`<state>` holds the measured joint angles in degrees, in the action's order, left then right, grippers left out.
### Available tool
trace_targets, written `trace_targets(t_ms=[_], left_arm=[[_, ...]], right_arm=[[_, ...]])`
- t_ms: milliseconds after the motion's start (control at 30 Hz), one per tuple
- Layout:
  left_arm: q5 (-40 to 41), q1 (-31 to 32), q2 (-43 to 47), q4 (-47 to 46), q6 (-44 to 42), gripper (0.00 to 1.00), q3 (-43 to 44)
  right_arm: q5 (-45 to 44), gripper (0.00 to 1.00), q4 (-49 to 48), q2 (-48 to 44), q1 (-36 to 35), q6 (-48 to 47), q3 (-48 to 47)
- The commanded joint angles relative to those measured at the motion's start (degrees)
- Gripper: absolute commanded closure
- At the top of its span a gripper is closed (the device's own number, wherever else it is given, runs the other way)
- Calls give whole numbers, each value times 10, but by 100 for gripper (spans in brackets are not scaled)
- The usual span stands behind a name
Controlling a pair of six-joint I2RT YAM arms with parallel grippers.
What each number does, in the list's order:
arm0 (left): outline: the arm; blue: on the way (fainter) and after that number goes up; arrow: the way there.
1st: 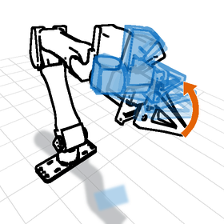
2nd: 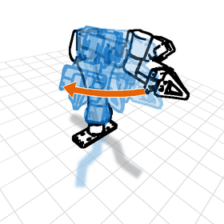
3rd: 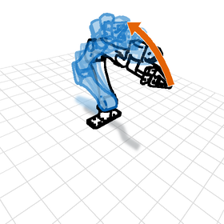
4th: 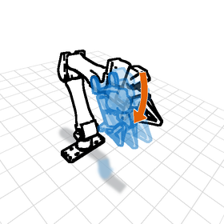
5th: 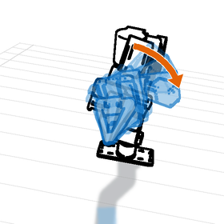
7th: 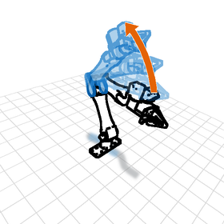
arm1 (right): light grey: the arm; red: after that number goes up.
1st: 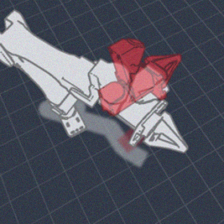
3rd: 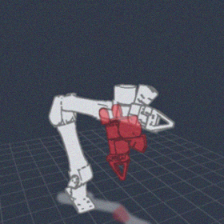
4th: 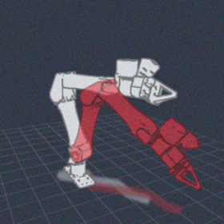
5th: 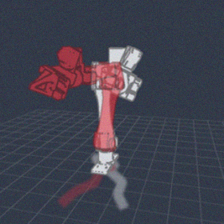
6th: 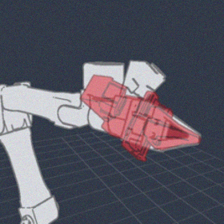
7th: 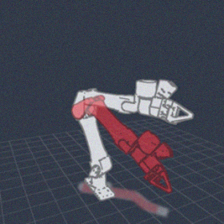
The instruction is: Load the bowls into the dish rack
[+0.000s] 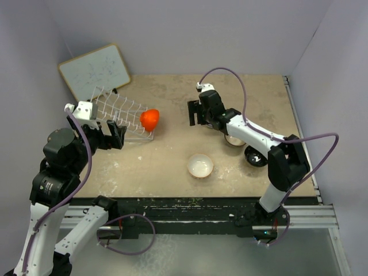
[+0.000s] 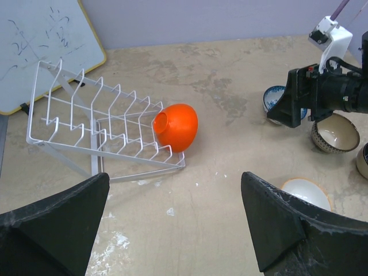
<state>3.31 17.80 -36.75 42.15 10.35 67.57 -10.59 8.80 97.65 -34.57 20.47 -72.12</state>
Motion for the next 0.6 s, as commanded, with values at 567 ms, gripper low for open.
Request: trace_targets(t_ms=[567], left_arm=[[5,2,3,-38,-9,1,-15]], right_arm=[[-167,24,112,26,-40,-77,-83]])
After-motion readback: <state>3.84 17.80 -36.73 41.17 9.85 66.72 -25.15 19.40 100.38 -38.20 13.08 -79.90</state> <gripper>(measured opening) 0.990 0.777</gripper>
